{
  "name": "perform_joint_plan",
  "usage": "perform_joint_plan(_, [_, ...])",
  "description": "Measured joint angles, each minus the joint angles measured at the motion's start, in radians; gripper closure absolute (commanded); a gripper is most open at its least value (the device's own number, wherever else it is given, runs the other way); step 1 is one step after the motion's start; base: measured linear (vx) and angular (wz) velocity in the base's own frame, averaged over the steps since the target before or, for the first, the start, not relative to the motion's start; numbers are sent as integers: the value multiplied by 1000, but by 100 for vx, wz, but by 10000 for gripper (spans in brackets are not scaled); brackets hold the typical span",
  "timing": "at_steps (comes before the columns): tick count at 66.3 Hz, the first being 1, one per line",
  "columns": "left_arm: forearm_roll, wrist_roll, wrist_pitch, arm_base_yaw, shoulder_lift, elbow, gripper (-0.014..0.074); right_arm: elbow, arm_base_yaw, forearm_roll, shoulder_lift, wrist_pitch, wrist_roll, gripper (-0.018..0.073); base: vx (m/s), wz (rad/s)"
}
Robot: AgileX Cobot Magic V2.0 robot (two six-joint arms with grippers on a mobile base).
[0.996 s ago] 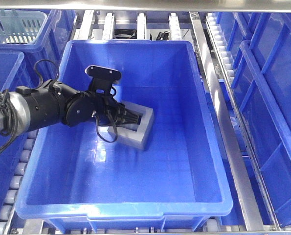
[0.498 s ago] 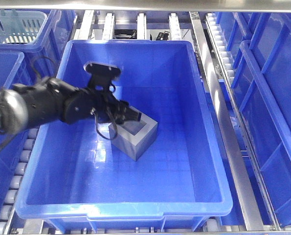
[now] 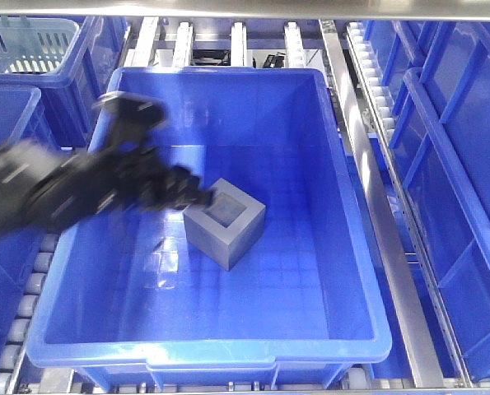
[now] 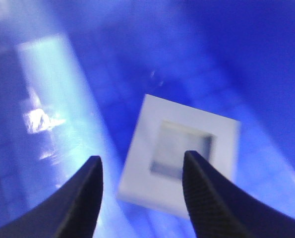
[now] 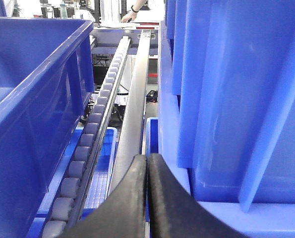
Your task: Sort gray base to blue bin
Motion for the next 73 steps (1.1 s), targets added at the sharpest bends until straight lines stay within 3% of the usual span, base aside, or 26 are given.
perform_joint_plan(17, [0,0,-195,0,-287,314,234,0,0,0,0,0,0,568,0,0])
perform_joint_plan(38, [2,0,-218,0,-744,589,234,0,0,0,0,0,0,568,0,0])
perform_joint_plan(46, [2,0,-154,0,-944,659,234,0,0,0,0,0,0,568,0,0])
perform_joint_plan(61, [2,0,128,0,-1275,693,234,0,0,0,0,0,0,568,0,0])
perform_joint_plan(73, [1,0,265,0,-1451,696,234,0,0,0,0,0,0,568,0,0])
